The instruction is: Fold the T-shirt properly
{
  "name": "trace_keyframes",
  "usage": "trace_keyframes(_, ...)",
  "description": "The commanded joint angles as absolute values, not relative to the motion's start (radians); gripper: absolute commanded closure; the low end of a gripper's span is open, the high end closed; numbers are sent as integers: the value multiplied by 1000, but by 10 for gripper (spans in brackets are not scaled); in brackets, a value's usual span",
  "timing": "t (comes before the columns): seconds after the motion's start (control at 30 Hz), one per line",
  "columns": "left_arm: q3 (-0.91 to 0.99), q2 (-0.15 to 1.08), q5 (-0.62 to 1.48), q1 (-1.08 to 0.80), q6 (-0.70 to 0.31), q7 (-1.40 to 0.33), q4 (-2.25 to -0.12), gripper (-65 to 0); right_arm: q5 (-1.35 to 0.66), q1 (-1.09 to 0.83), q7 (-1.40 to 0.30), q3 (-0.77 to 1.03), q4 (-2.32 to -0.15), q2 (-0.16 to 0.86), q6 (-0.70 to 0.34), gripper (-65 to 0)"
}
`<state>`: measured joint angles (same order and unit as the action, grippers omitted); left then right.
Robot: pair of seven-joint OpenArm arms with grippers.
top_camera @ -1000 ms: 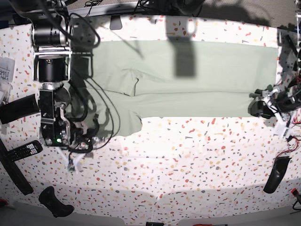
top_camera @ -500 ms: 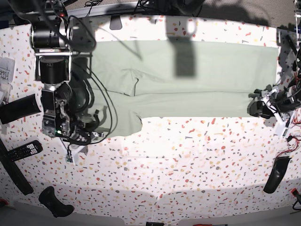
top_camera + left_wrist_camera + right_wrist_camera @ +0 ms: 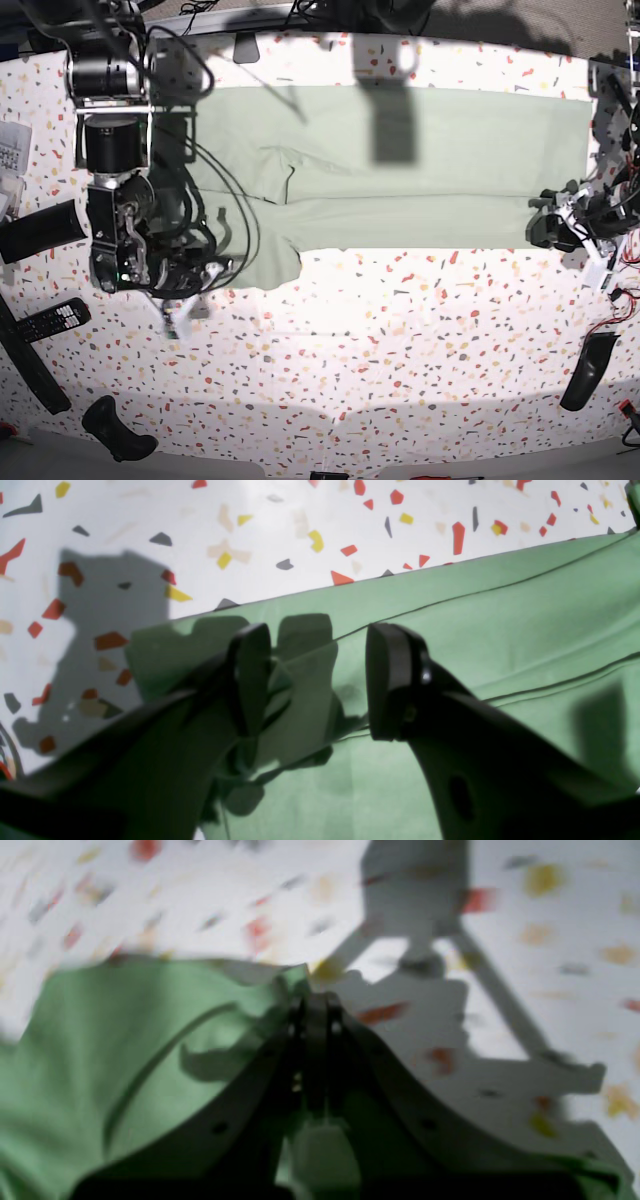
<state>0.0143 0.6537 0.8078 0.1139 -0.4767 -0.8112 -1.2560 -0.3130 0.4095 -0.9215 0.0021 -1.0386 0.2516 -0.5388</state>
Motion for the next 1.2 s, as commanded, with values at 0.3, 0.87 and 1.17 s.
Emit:
trace_keyframes(0.3, 25, 673, 820, 133, -483, -792, -1272, -284, -581, 402, -1119, 5, -1264, 259, -697, 0)
trace_keyframes(0.87, 25, 673, 820, 133, -483, -792, -1272, -284, -354, 295, -813, 118, -1468, 260, -646, -184)
trace_keyframes(1.17, 25, 673, 821, 133, -483, -792, -1272, -284, -236, 330, -650, 117, -1268, 250, -634, -316)
